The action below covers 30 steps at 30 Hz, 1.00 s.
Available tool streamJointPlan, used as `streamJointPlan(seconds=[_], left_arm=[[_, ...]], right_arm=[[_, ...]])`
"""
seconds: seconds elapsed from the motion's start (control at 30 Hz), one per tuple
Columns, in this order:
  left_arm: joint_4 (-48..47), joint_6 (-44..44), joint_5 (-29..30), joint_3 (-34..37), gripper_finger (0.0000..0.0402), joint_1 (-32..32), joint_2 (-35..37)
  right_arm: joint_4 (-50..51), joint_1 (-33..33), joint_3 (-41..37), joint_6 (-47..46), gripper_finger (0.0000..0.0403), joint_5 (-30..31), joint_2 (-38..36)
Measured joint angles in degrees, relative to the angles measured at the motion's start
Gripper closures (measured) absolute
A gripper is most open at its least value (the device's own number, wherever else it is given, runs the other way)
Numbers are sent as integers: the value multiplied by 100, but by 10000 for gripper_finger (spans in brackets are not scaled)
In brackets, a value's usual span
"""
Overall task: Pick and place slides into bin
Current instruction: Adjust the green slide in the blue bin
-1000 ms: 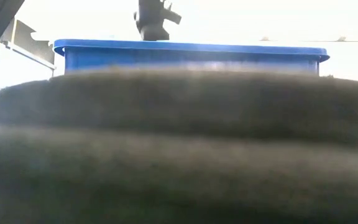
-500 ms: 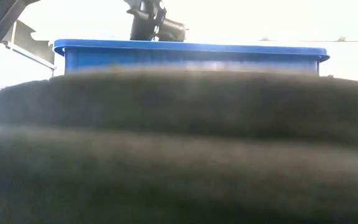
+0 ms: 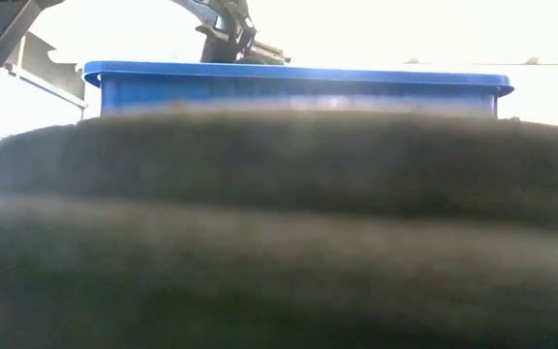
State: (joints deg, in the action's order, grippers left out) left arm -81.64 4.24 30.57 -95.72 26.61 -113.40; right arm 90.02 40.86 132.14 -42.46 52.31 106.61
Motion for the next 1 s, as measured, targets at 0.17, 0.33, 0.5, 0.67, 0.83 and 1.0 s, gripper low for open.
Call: streamJointPlan(seconds=[0.17, 0.33, 0.5, 0.67, 0.83, 1.0], left_arm=[[-121, 49, -368, -334, 252, -77, 0], [49, 161, 185, -1146, 229, -325, 35], [888, 294, 432, -1942, 235, -321, 46], [2024, 497, -344, -2112, 280, -164, 48], [2266, 715, -1028, -2121, 356, -115, -149], [1738, 933, -1025, -2109, 383, -115, -532]], right_arm=[[0, -2, 0, -13, 279, 4, 0], [-2, -2, 0, -13, 279, 127, 0], [-2, 0, 0, -60, 279, 279, 0], [0, 0, 0, -251, 279, 252, 0], [0, 0, 0, -316, 279, 249, 0], [-1, 0, 0, -319, 279, 223, 2]])
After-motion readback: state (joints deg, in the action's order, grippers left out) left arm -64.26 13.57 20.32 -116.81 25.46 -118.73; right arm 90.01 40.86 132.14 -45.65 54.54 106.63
